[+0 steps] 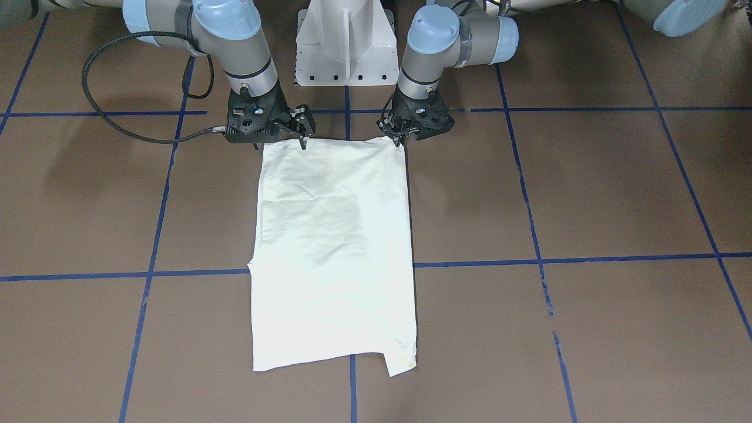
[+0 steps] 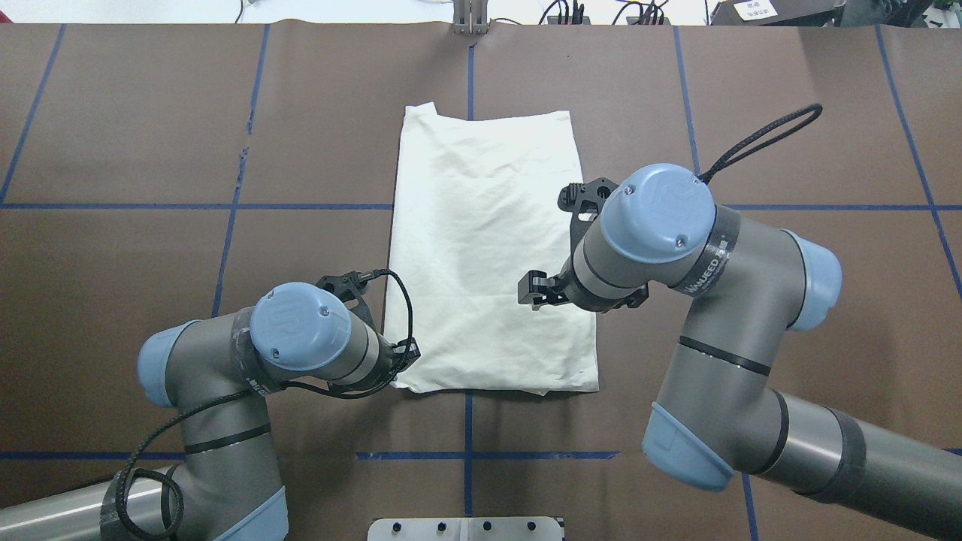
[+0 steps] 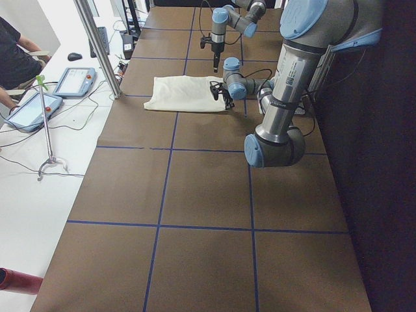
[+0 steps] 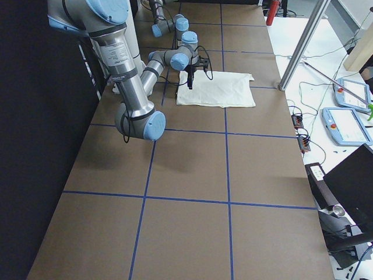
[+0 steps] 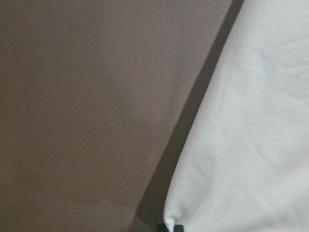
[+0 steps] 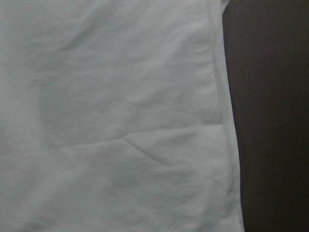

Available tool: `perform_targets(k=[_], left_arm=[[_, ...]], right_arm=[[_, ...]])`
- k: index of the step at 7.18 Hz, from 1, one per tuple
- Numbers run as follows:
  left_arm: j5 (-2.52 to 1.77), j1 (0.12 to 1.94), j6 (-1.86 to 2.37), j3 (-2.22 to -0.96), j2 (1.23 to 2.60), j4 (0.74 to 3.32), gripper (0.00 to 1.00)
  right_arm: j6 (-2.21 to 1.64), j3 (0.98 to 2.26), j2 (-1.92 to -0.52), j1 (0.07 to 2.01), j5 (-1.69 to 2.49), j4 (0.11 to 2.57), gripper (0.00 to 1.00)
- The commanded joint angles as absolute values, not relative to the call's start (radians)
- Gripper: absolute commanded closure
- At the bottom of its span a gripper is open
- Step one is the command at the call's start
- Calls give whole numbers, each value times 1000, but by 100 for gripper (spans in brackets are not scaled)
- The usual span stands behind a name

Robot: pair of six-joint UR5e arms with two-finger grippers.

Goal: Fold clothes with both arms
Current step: 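Grasp the near corners of the folded shirt with both grippers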

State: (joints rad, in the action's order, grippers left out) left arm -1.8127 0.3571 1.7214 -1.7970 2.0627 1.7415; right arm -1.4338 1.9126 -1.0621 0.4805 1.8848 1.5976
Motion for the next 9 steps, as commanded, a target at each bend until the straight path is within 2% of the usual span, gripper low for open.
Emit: perform_targets(k=[1,4,9], left_arm=[[-1813,357,1717,-1798,2063,1743,100],[-1815,357,1717,-1795,2062,1747,100],[-1810,362,1717,-1796,2065,1747,100]], right_arm=[[-1810,1907,-1086,390,1780,1526,0],[-2003,1844,-1089,356,1733,1523,0],[-2011,1818,-1120,331,1730,1522,0]])
